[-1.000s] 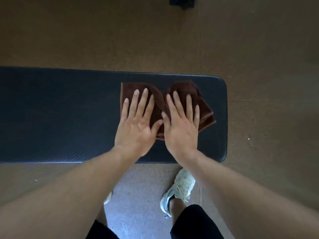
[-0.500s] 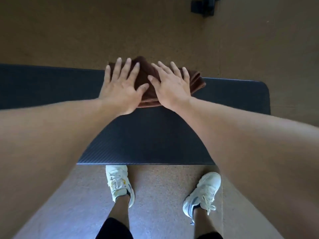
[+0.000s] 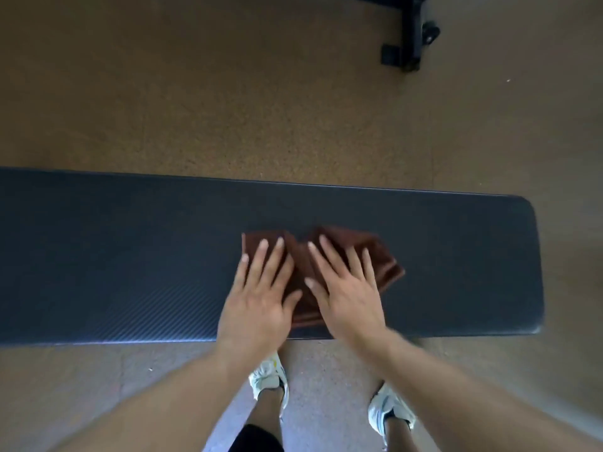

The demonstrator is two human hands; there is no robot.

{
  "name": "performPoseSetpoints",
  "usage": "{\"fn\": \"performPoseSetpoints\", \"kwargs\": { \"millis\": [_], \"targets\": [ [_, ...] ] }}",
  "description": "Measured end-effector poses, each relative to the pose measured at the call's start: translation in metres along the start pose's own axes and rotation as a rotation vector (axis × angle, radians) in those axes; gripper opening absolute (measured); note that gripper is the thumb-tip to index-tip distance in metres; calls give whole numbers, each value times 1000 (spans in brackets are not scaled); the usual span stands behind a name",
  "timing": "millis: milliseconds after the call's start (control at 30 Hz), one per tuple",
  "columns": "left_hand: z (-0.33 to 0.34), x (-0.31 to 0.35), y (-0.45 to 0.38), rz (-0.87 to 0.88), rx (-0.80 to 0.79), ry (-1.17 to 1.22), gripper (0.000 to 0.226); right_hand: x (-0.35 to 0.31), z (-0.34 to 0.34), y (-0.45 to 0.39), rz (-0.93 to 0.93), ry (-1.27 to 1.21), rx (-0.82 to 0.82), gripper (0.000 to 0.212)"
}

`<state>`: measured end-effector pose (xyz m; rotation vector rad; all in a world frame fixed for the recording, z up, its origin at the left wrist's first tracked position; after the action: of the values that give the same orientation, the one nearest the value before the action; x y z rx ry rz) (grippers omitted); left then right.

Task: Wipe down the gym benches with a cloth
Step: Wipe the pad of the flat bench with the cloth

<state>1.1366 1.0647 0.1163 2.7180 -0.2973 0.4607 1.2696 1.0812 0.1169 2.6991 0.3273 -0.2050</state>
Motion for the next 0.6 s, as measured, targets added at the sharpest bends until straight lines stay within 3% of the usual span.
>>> {"fn": "performPoseSetpoints", "kwargs": {
  "millis": [100,200,333,467,600],
  "targets": [
    [-37,-50,-65,-53,-17,-33,68,-16,-25,-89,-14,-54,4,65],
    [-41,-67,-81,-99,-138,-80,69,-25,-28,-113,38,-75,46,63],
    [-9,-44,-27,-46,-130,-55,71,-37,-5,-37,46,-135,145,55],
    [19,-31,46,49,-61,-73,74,-52,28,42,48,-144,100,55],
    [37,-31,73,28,-117,-107,75,-57,36,68,104,-137,90,55]
  ]
}}
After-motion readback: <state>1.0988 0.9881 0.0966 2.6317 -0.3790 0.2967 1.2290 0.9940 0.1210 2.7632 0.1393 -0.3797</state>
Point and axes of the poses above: each hand's wrist, its own y-axis away from the middle knuckle, its own z-axis out of the palm, x = y × z, the point moved 10 cm from there along -y, towards the middle knuckle, and after that the axes turned 5 degrees about y, right-handed, at the moved point
